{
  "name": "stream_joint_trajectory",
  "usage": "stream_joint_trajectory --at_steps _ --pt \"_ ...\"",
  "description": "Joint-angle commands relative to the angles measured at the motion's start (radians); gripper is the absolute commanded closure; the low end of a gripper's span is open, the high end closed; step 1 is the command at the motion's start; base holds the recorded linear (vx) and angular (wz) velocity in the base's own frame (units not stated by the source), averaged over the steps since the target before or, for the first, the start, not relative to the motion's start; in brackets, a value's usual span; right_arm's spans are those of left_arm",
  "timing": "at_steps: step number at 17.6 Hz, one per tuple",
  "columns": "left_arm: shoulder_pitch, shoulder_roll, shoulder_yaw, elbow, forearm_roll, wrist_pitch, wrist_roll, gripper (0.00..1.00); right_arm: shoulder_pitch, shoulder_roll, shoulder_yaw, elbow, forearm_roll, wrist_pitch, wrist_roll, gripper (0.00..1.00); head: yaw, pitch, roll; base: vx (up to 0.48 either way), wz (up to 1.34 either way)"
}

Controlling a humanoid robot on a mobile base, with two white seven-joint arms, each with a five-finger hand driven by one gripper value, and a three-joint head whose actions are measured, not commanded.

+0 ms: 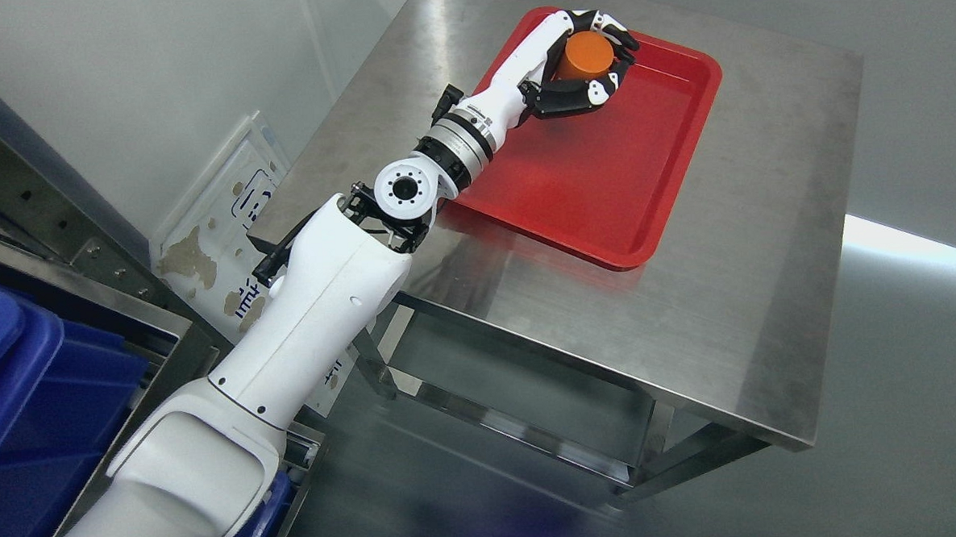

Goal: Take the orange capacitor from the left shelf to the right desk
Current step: 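Lower the capacitor with the left hand onto the red tray, then open the left hand and withdraw it from the upright capacitor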

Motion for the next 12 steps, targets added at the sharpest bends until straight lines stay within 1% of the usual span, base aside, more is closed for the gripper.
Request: stream_joint_trajectory --at_steps 1,4,8,12 --pt "-0.006 0.017 -0.108 0.134 -0.009 0.001 0.007 0.85 0.023 -0.017 -0.011 -0.017 0.006 0.001 0.0 0.0 0.0 0.0 0.0 0.0 0.0" --pt "-0.006 0.017 -0.107 0.143 -0.008 0.001 0.048 0.81 0.023 -0.017 -0.011 -0.017 0.006 0.001 0.0 0.0 0.0 0.0 0.0 0.0 0.0" --pt "-0.006 0.017 -0.105 0.14 -0.005 -0.001 0.051 0.63 0.023 -0.017 -0.011 -0.017 0.006 0.001 0.0 0.0 0.0 0.0 0.0 0.0 0.0" --pt "-0.006 0.017 -0.097 0.139 -0.005 -0.001 0.051 0.52 0.023 -0.017 -0.011 -0.017 0.006 0.001 0.0 0.0 0.0 0.0 0.0 0.0 0.0"
